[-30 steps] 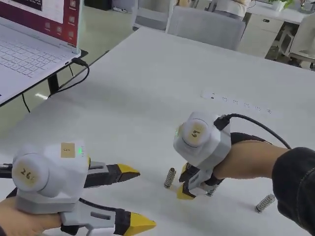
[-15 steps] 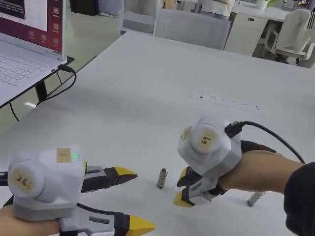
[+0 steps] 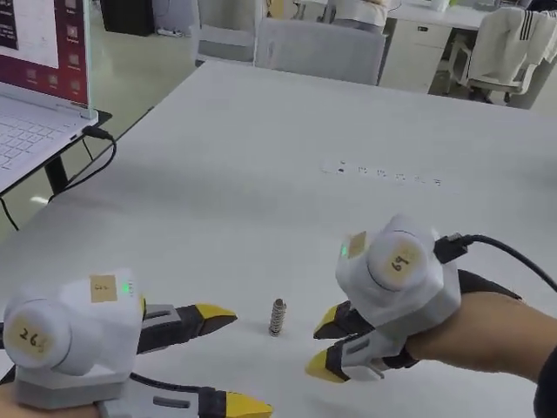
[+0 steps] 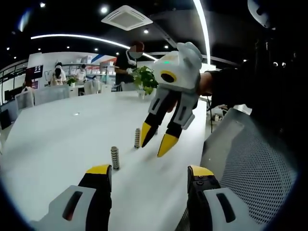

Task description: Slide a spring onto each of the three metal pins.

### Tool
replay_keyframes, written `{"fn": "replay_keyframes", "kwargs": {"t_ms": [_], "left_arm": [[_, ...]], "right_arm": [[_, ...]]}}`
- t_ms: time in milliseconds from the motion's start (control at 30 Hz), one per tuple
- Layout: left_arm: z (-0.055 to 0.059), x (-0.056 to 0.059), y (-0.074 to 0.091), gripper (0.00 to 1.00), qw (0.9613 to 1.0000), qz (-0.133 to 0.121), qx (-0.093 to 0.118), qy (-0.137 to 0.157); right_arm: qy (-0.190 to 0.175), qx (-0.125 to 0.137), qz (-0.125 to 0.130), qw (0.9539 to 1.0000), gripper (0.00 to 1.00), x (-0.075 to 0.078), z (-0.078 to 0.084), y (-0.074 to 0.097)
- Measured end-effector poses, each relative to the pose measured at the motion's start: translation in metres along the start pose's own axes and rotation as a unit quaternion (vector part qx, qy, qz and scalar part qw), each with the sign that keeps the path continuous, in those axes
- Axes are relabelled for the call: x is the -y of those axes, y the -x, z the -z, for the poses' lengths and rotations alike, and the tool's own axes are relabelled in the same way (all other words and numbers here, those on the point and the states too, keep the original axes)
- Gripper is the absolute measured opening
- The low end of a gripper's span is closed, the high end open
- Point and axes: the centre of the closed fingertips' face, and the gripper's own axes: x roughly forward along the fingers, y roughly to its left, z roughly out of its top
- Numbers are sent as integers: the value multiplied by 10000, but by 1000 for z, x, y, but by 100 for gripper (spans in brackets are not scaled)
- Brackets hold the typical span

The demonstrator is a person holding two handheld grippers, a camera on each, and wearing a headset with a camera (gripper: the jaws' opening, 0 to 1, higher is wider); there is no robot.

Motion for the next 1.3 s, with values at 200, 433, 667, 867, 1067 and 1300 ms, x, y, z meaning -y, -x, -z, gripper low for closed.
{"fn": "replay_keyframes", "kwargs": {"t_ms": [200, 433, 667, 867, 1067, 1300], "left_arm": [[0, 2, -2, 60, 10000, 6, -33, 2], [-2, 5, -5, 62, 10000, 25, -46, -9], [-2, 7, -7, 63, 10000, 51, -74, -18], [-3, 7, -7, 64, 10000, 43, -82, -21], [-3, 8, -8, 65, 9999, 52, -104, -17], [-2, 9, -9, 65, 9999, 52, -148, 4]], "right_arm": [[-106, 218, 81, 9997, 23, -6, 3, 10], [-270, 387, 189, 9987, 25, -8, 11, 19], [-495, 597, 303, 9965, 27, -9, 19, 31], [-745, 799, 397, 9932, 28, -10, 26, 40], [-900, 849, 524, 9909, 29, -8, 37, 50], [-1112, 964, 658, 9869, 29, -8, 49, 61]]}}
